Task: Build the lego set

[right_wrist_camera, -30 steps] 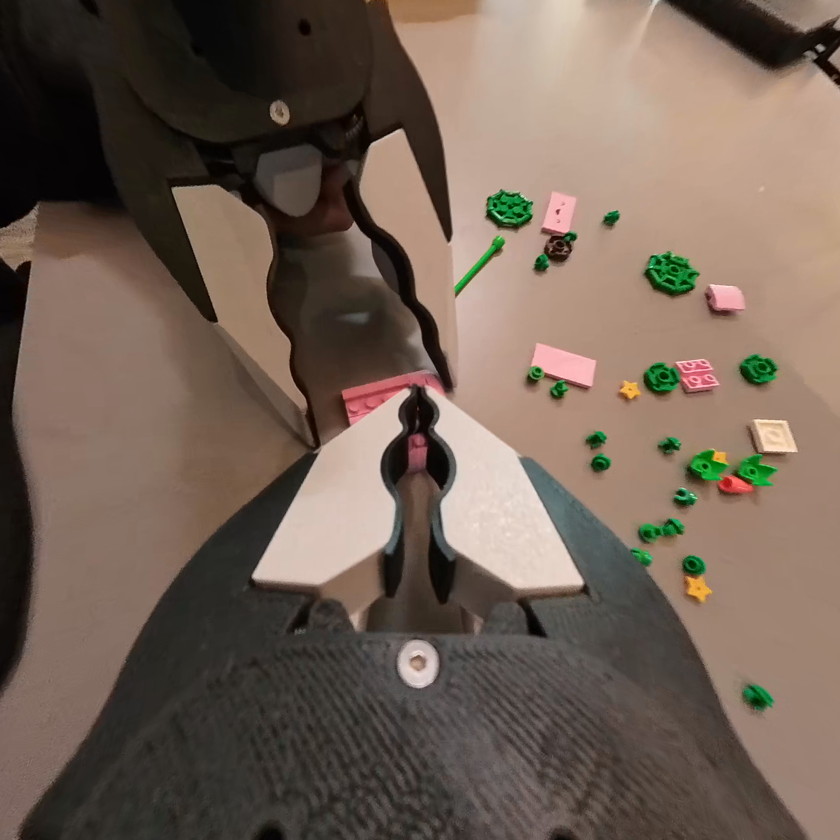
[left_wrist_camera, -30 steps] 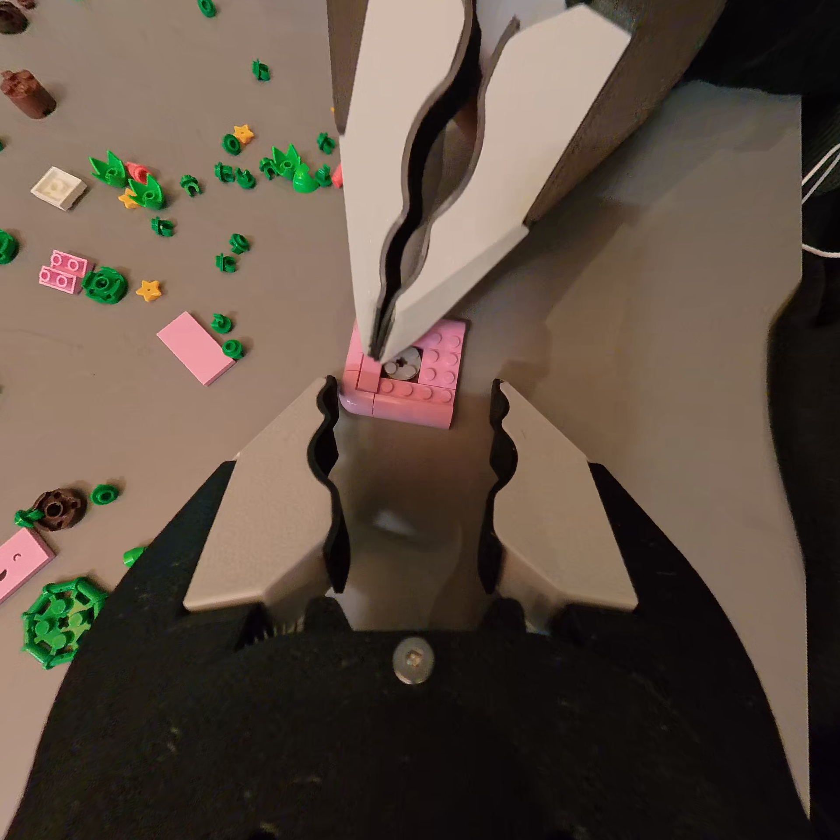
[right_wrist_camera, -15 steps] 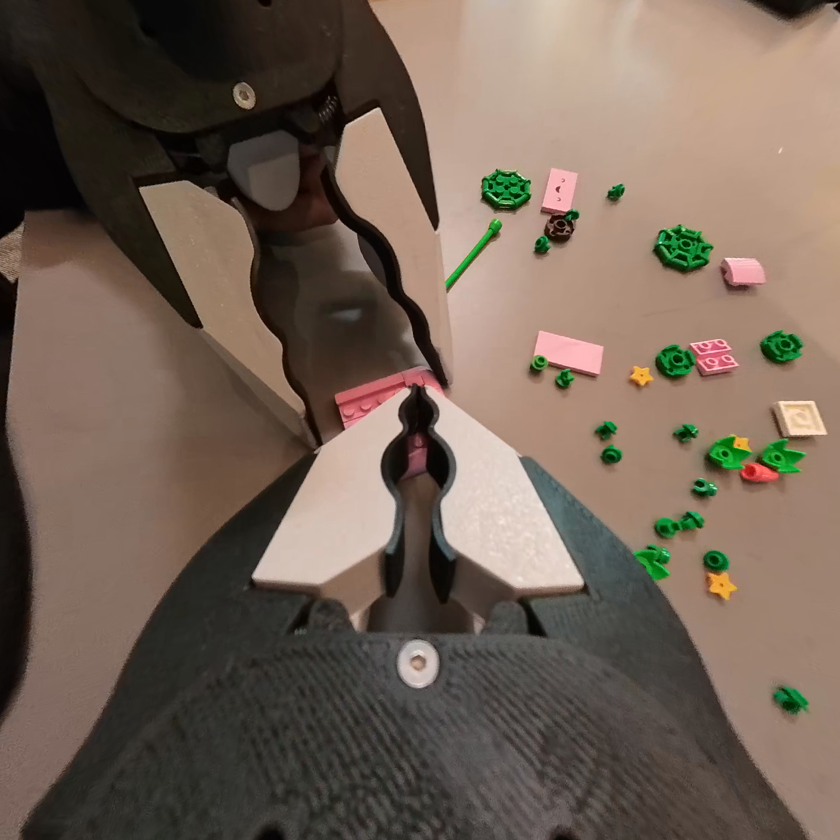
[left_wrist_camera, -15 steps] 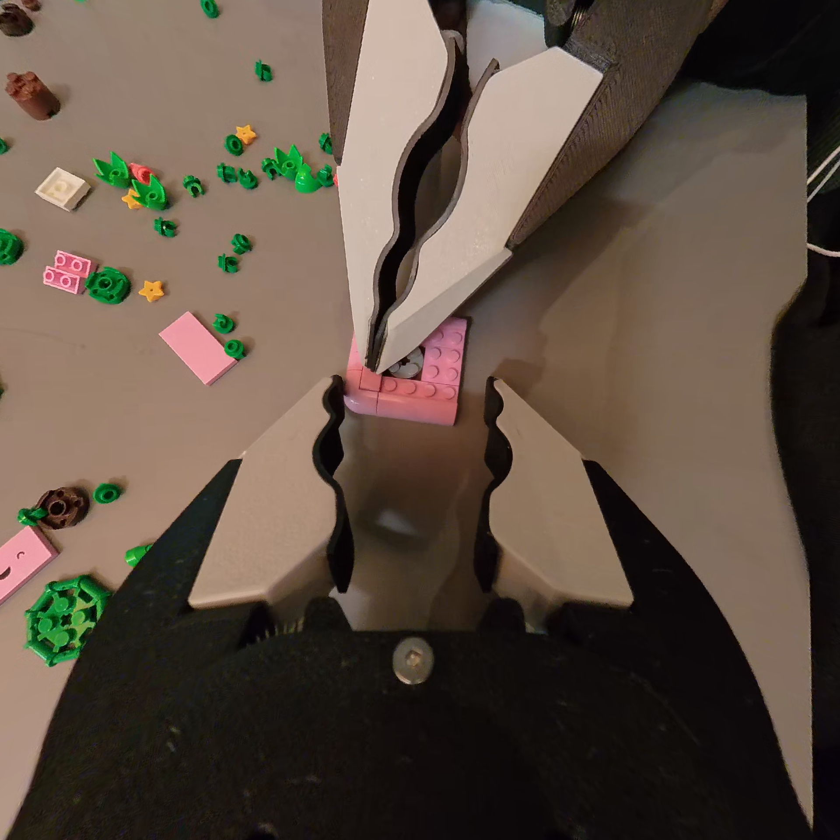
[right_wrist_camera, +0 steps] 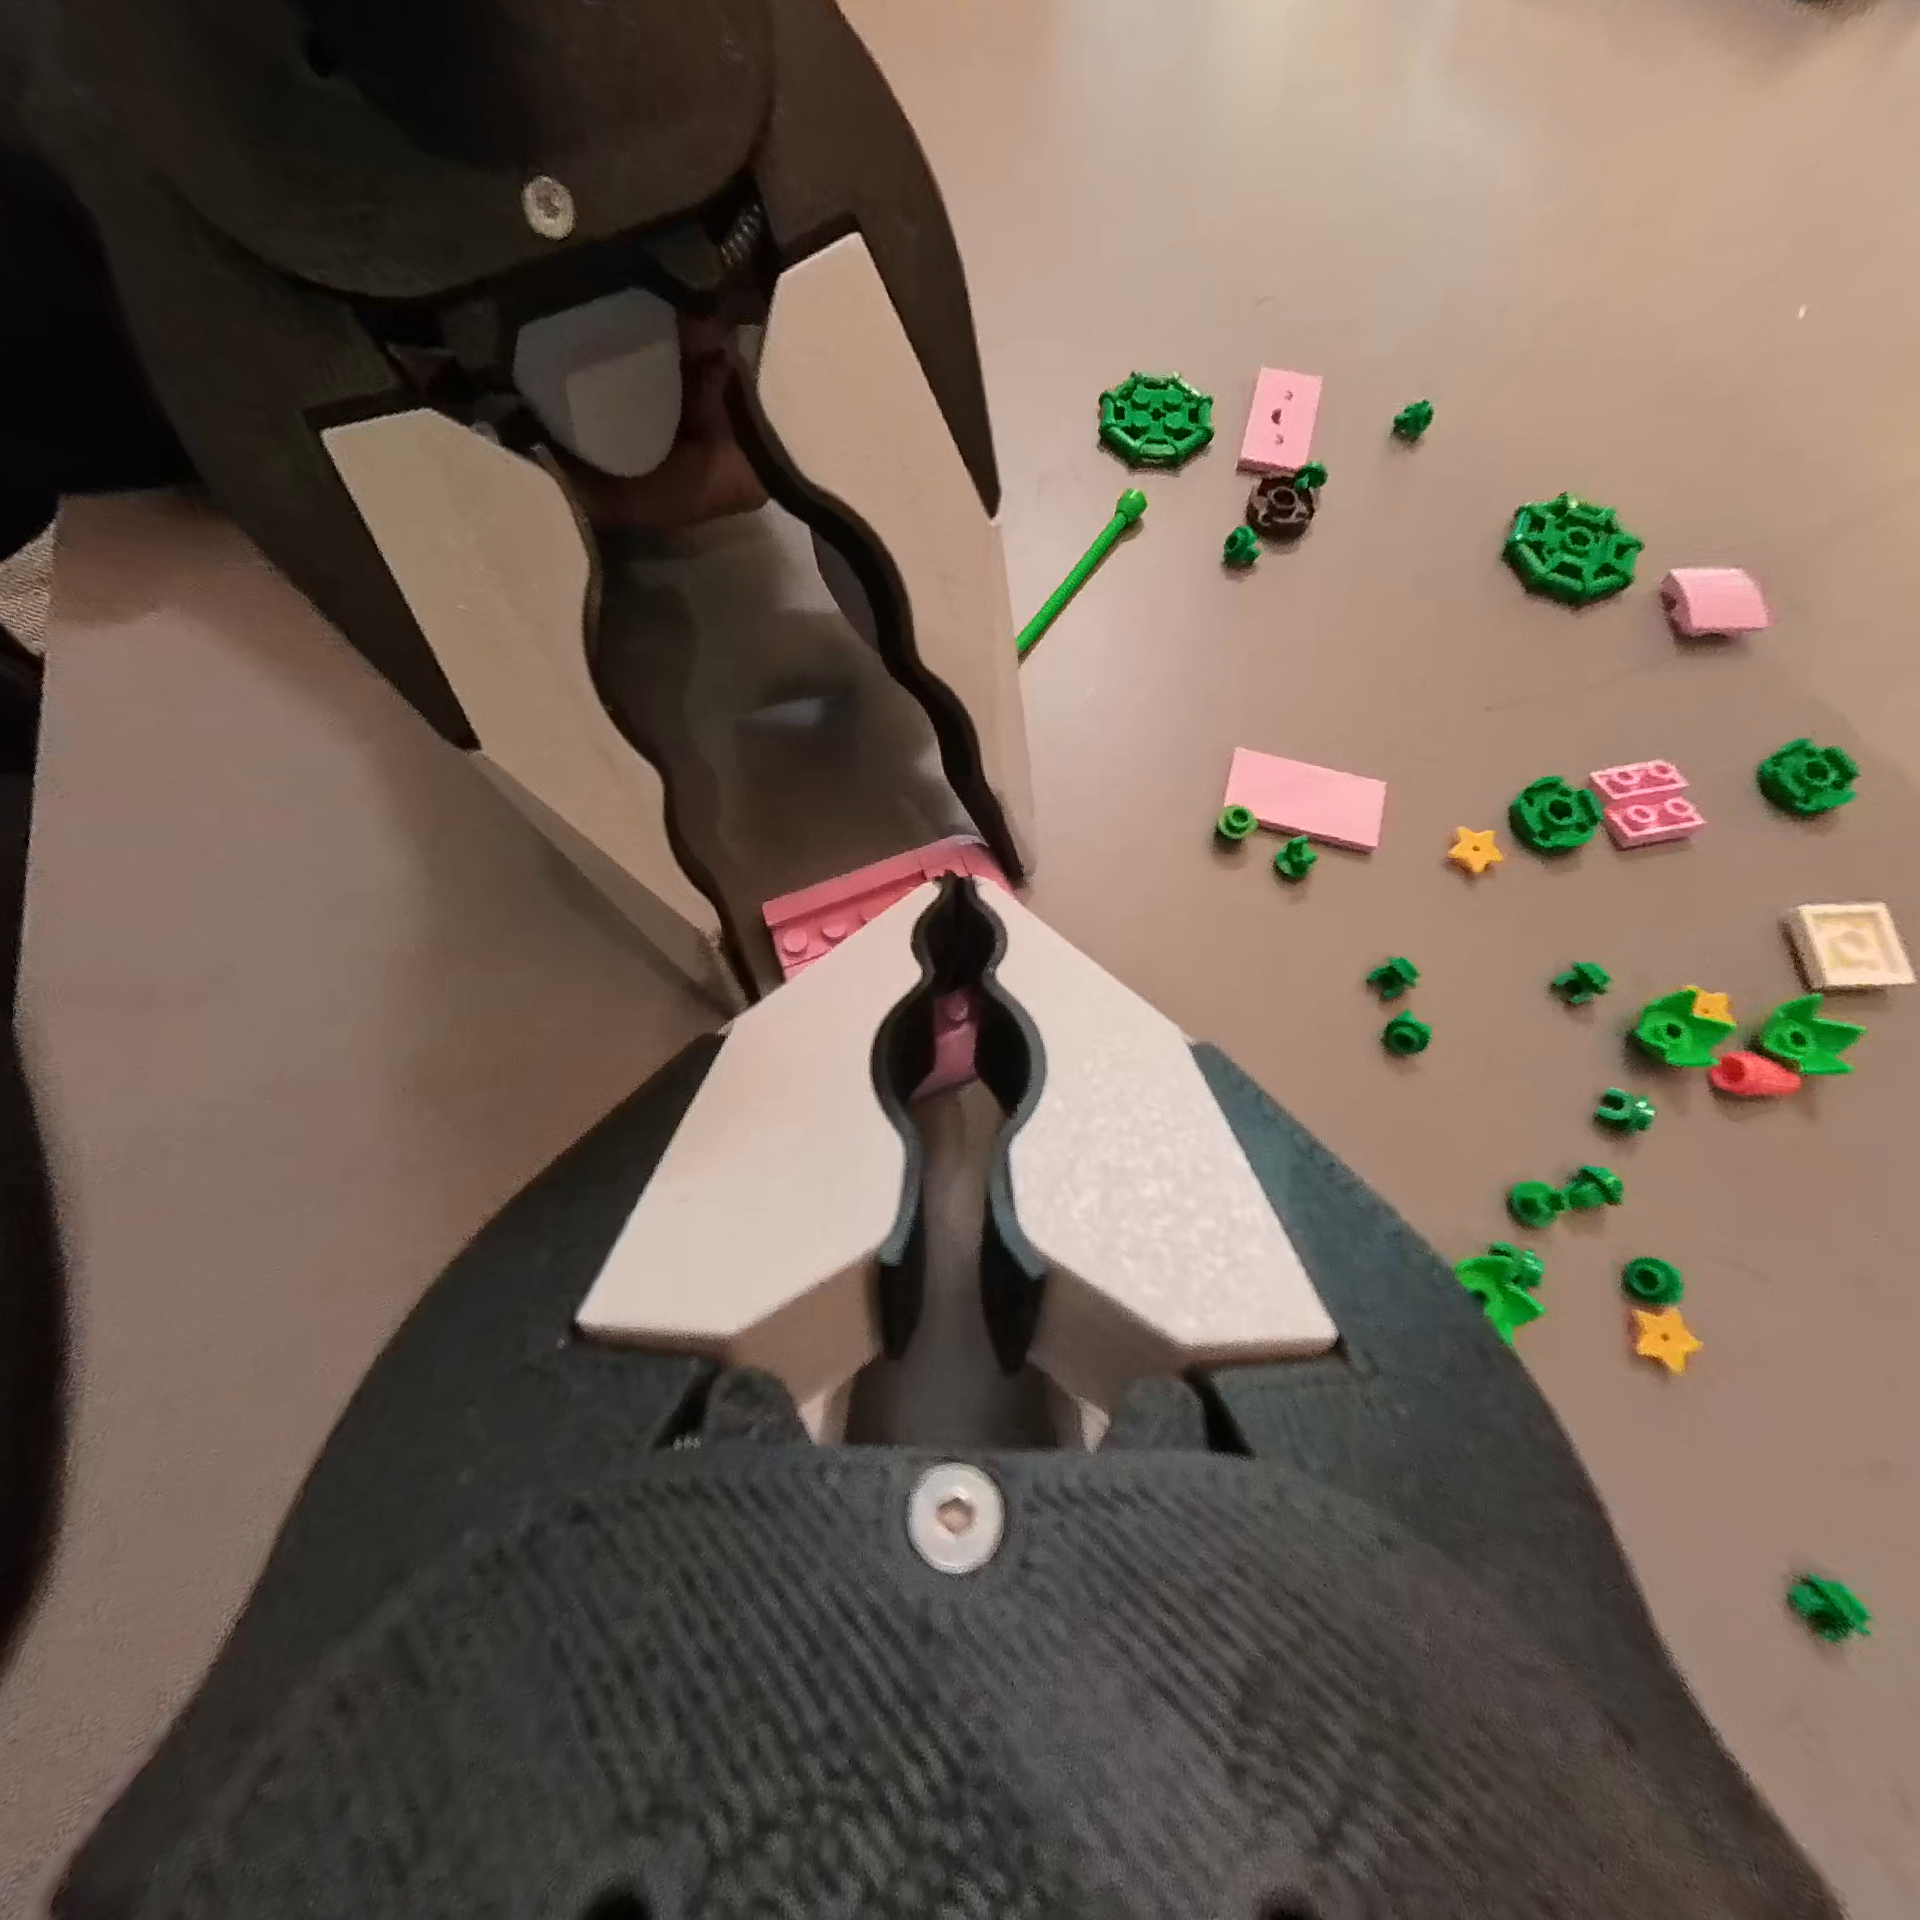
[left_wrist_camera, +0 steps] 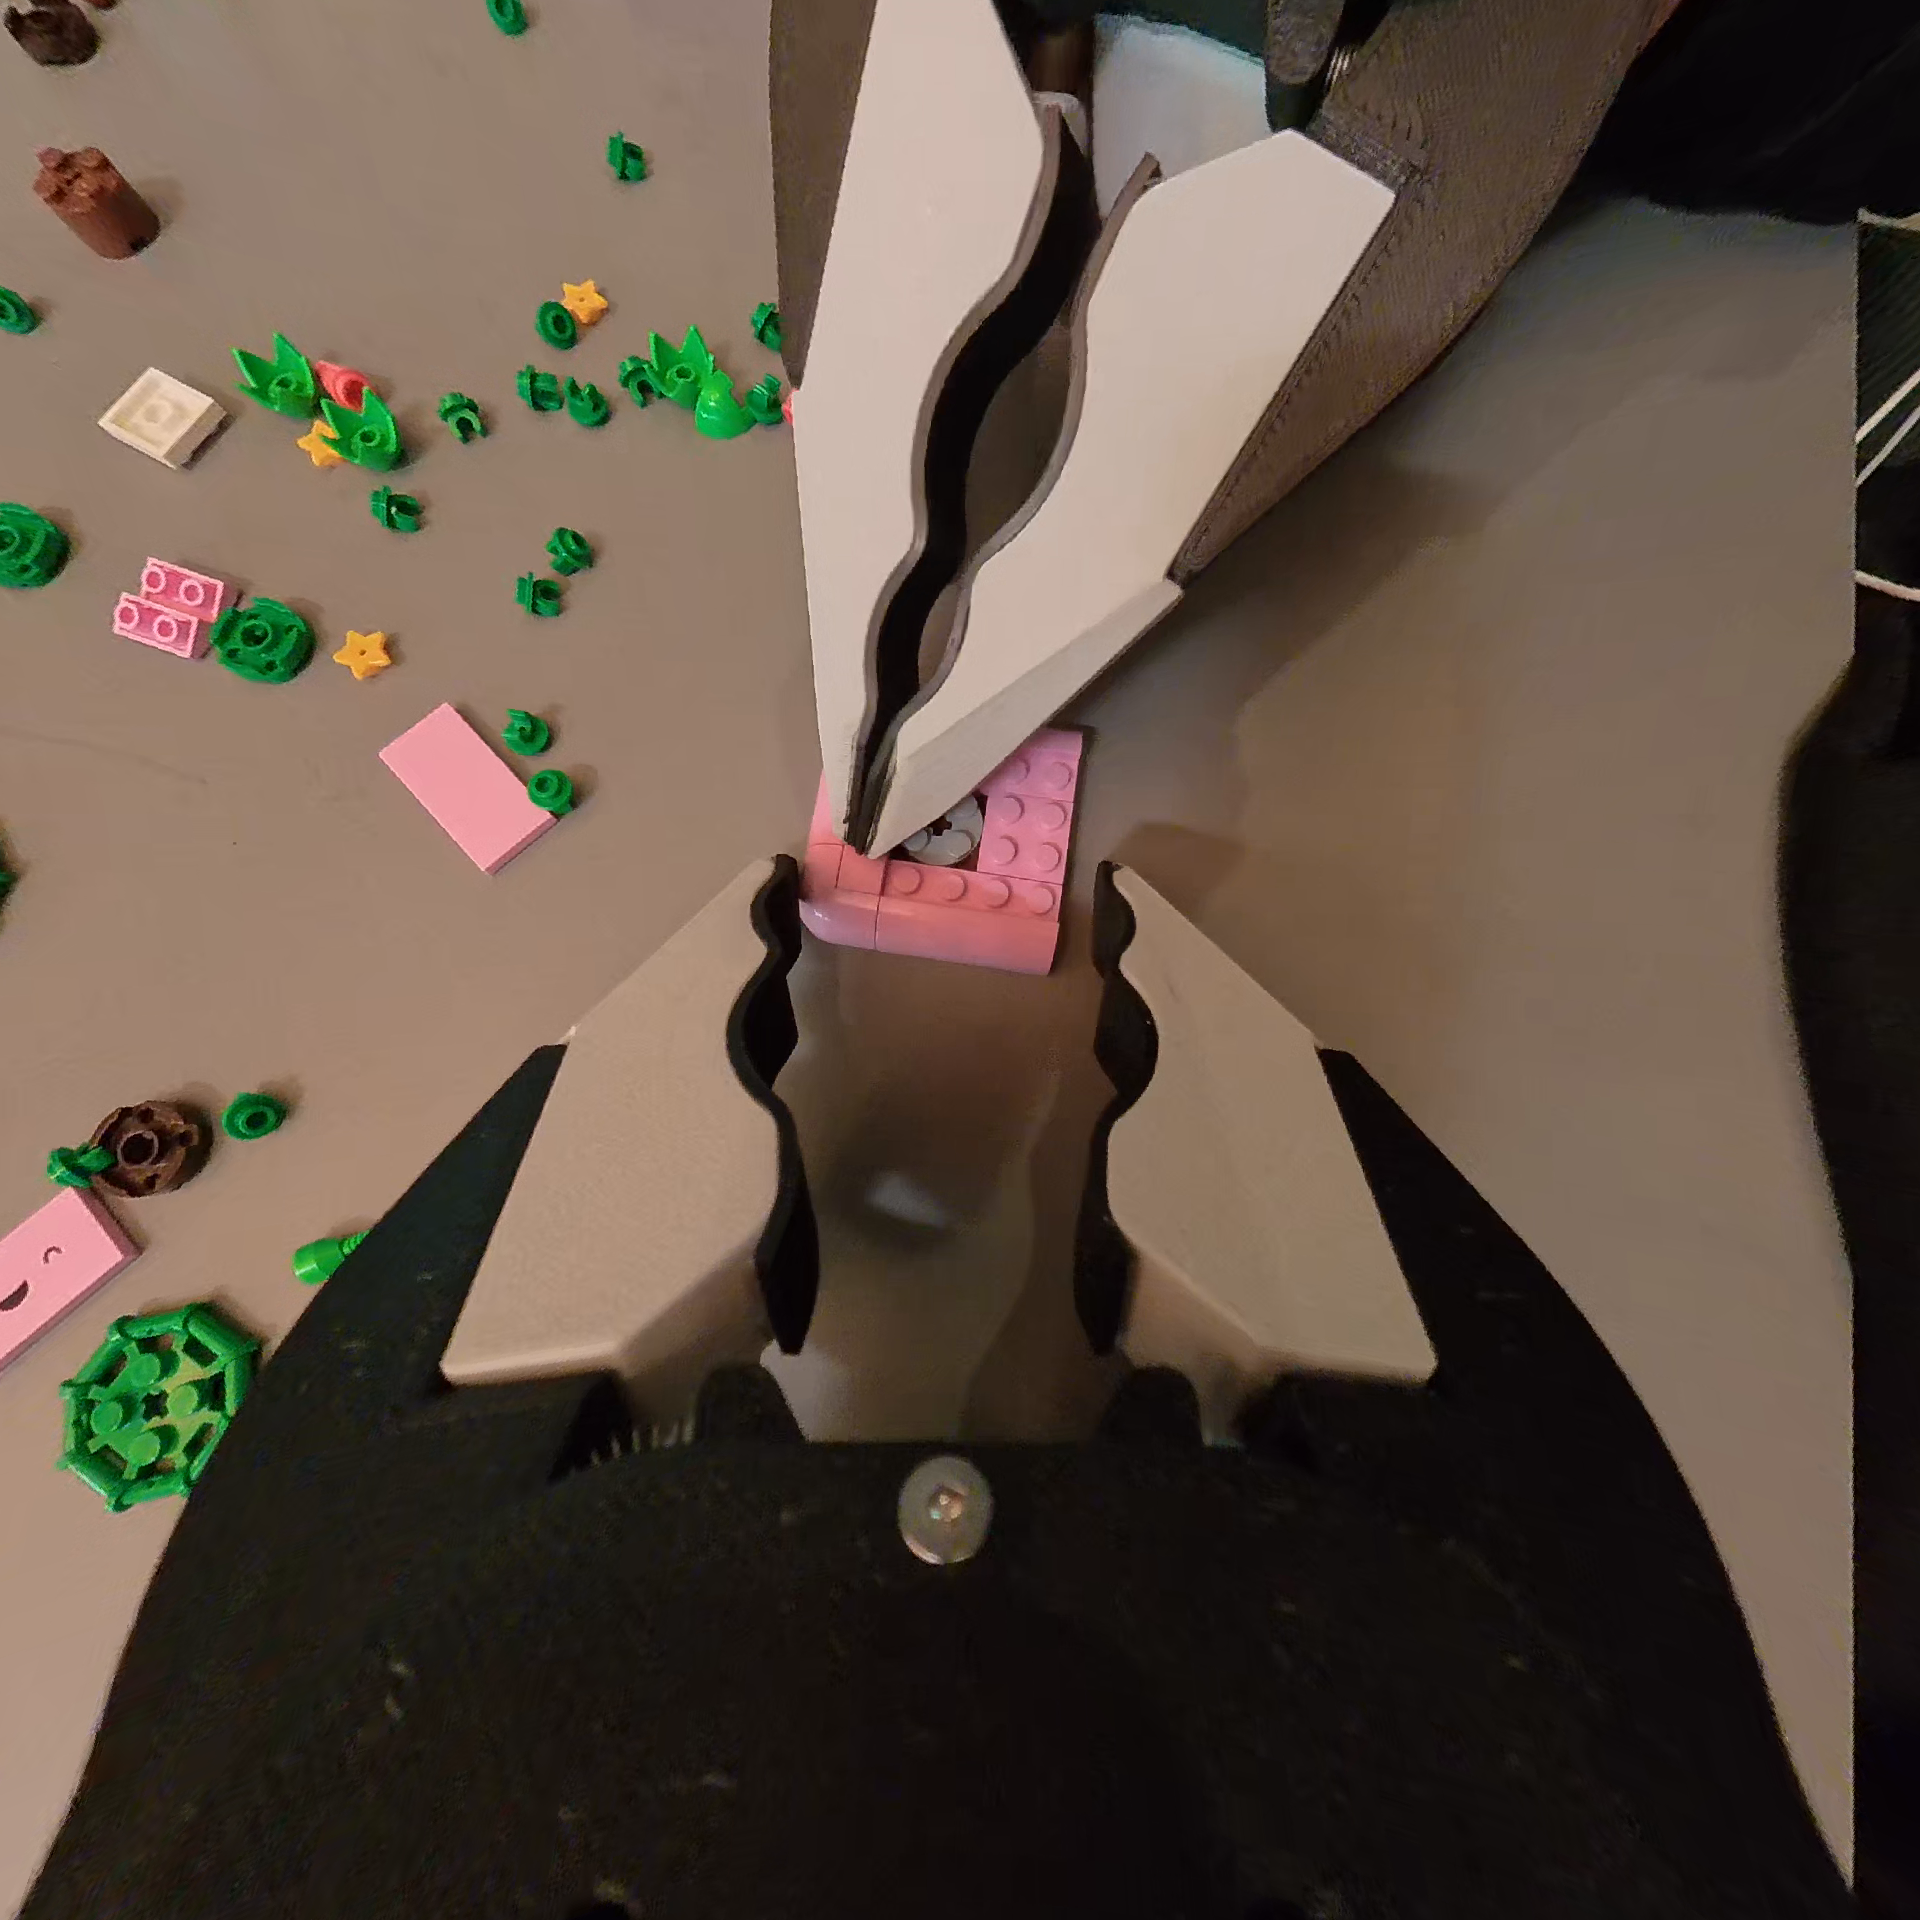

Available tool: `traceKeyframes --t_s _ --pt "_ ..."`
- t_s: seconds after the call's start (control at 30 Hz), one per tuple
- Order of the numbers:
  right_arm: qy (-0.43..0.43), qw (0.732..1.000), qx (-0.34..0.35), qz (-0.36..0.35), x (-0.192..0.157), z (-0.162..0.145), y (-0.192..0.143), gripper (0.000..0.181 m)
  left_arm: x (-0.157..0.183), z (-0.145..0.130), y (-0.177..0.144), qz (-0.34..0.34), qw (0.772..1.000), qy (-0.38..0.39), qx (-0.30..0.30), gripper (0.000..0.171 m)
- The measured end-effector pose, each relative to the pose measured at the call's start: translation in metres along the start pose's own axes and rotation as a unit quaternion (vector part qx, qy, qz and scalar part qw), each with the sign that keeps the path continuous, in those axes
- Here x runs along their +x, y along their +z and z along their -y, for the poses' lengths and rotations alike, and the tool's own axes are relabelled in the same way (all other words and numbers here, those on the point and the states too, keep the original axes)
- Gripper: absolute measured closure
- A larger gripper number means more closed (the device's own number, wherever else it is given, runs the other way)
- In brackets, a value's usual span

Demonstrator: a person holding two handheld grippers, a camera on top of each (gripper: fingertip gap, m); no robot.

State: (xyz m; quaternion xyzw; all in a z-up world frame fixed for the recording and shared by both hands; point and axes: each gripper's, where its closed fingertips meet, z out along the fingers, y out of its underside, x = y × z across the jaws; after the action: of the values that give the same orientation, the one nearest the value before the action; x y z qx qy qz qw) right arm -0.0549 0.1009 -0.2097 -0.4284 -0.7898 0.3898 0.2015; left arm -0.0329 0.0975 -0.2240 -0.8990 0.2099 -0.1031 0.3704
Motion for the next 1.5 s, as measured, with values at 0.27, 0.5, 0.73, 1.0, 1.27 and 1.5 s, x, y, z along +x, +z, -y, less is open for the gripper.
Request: traceKeyframes --t_s 0.27,0.5,0.73,1.0,1.27,1.5 --pt "0.035 0.995 0.087 -0.021 0.027 0.03 -0.042 0.181 0.002 0.0 0.0 0.0 1.0 0.008 0.0 0.123" --pt "0.027 0.999 -0.015 0.023 0.007 -0.004 -0.02 0.181 0.002 0.0 0.0 -0.001 1.0 0.007 0.0 0.123" --pt "0.033 0.999 -0.009 0.033 0.004 -0.001 -0.021 0.181 0.002 0.0 0.0 -0.001 1.0 0.007 0.0 0.123" --pt "0.025 1.0 -0.01 0.003 0.012 -0.001 -0.022 0.181 0.002 0.0 0.0 -0.002 1.0 0.006 0.0 0.123" --pt "0.021 0.999 -0.031 0.034 -0.002 -0.008 -0.012 0.181 0.002 0.0 0.0 -0.002 1.0 0.006 0.0 0.123" --pt "0.014 0.999 -0.014 0.029 -0.003 -0.003 -0.009 0.181 0.002 0.0 0.0 -0.001 1.0 0.006 0.0 0.123"
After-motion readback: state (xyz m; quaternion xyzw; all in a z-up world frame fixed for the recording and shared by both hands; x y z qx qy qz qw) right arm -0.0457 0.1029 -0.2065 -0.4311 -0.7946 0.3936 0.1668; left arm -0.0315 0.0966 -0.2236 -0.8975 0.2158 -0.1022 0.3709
